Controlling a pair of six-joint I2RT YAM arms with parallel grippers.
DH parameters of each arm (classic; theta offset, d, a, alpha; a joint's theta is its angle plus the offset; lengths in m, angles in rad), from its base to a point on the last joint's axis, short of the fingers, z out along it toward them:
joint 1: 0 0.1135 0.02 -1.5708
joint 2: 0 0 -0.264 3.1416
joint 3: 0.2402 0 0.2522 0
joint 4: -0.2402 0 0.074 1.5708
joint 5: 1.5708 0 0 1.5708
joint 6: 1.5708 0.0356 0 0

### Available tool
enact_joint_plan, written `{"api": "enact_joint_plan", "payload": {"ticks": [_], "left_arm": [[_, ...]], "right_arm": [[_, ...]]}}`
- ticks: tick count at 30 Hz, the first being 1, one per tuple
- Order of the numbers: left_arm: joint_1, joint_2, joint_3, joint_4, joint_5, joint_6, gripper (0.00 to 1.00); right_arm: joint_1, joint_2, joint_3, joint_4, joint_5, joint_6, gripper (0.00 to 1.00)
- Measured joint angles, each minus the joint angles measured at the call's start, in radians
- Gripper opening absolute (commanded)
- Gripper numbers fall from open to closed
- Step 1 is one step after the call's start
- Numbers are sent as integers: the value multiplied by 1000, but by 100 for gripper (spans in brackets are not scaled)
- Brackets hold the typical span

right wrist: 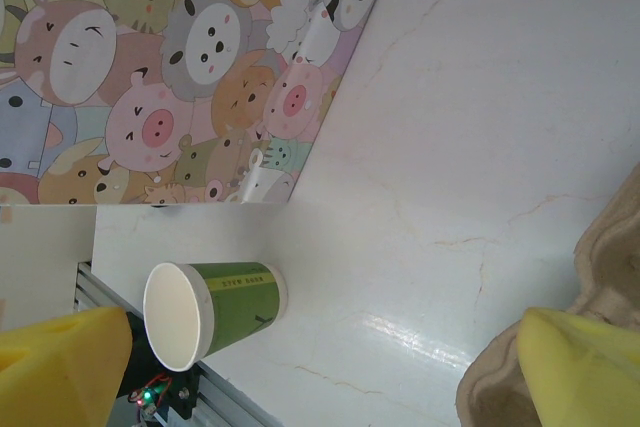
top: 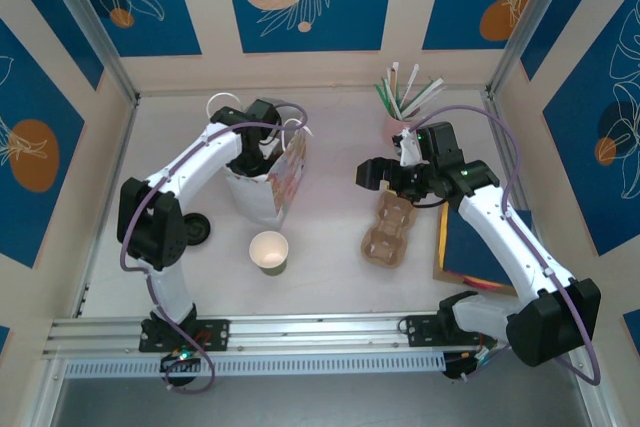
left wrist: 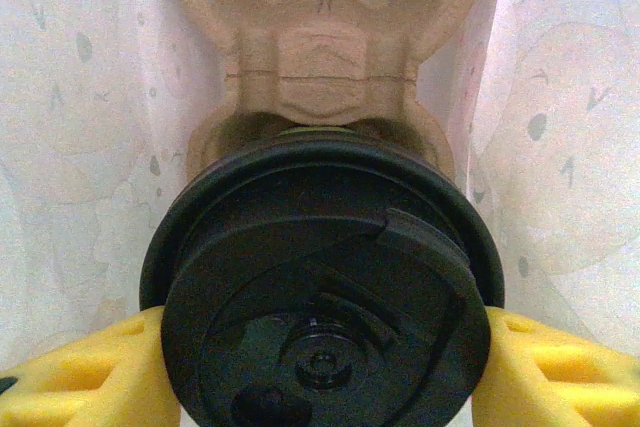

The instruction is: Pack the takeout coffee

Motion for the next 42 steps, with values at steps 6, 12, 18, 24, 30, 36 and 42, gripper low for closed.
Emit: {"api": "enact_joint_plan", "payload": {"ticks": [6,12,18,24,30,36,42], "left_arm": [[1,-5,-10,9,0,0,54],[5,-12,-21,19,7,0,54],[9,-13,-28,23,11,0,54],[11,-13,-35,26,14,1,54],[12,-13,-48,37,14,1,54],[13,-13,-50,39,17,1,54],[13,-13,-53,41,17,1,54]], "right_arm": [[0,0,0,0,0,0,99],[0,0,0,-3,0,0,99],[0,0,0,-3,0,0,99],[0,0,0,-3,0,0,99],[0,0,0,-4,0,0,99],[0,0,0,-4,0,0,99],[0,0,0,-4,0,0,99]]}}
